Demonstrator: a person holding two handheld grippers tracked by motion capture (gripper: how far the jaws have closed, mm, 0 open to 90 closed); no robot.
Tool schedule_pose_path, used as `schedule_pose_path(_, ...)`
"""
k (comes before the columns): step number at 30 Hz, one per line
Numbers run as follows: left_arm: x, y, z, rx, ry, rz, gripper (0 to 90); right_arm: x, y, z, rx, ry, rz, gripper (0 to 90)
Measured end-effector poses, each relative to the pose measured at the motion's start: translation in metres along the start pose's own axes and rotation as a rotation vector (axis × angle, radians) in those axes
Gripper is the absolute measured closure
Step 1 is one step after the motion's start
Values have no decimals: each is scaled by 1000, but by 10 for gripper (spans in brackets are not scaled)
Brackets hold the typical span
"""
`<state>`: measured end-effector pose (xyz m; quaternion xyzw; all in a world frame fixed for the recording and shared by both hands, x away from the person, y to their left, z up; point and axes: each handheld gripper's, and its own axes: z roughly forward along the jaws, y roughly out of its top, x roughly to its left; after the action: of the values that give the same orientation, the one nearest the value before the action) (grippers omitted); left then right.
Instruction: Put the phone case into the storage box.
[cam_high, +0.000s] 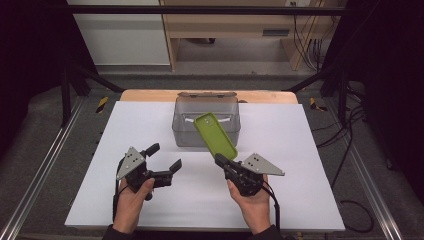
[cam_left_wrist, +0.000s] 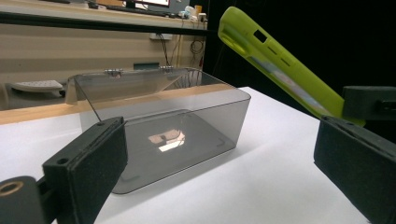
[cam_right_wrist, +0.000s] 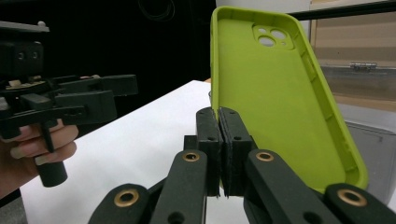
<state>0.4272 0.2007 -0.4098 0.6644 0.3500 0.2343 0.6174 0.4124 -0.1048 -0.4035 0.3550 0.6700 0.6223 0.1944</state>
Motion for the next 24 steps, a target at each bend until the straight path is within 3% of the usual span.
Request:
schedule_pose_path(20,-6,1,-2,-14,14,-13,13,20,-4,27,1,57,1,881)
schedule_pose_path(24,-4,3,-4,-34,19,-35,14,24,-6,30,2,65,5,881)
